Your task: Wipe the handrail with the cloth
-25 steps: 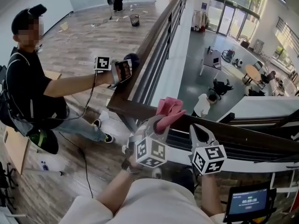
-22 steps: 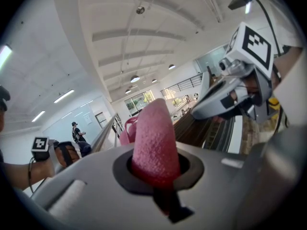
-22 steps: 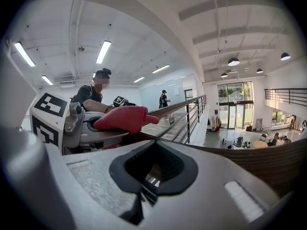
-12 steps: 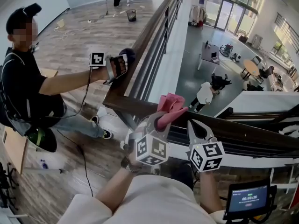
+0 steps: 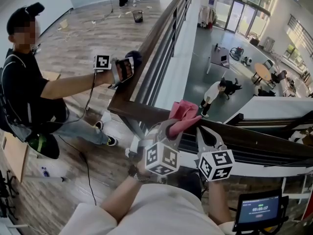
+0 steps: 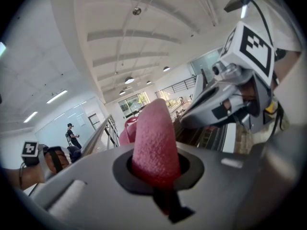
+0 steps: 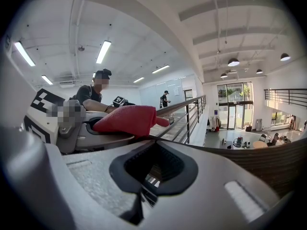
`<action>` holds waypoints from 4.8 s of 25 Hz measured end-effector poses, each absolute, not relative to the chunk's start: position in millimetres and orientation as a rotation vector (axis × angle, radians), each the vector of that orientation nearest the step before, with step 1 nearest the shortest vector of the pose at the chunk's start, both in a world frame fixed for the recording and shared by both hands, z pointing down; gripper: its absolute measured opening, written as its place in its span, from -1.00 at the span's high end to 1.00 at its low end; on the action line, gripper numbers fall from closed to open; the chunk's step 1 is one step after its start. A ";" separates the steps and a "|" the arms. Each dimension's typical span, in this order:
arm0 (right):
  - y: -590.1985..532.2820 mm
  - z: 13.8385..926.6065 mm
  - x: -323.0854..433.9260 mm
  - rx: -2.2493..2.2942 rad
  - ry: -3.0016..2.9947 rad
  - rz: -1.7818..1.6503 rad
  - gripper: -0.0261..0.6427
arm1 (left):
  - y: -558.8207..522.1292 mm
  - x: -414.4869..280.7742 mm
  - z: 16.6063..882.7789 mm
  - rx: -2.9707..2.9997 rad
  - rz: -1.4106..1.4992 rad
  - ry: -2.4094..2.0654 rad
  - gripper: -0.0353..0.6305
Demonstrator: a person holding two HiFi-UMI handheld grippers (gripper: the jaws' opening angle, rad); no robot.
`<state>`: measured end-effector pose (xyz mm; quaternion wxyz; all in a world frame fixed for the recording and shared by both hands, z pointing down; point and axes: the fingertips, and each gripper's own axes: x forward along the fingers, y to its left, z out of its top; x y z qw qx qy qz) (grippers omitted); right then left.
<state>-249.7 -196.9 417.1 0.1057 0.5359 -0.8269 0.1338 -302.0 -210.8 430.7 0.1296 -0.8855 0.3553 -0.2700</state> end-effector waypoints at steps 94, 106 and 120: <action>-193.2 412.8 -242.4 1.602 -2.455 0.434 0.91 | -235.4 -373.7 427.8 -2.562 -0.780 1.202 0.78; -193.1 411.0 -239.0 1.611 -2.445 0.432 0.91 | -237.7 -384.3 425.9 -2.570 -0.775 1.234 0.78; -190.1 410.9 -240.8 1.610 -2.445 0.442 0.91 | -236.4 -393.5 426.3 -2.580 -0.769 1.245 0.78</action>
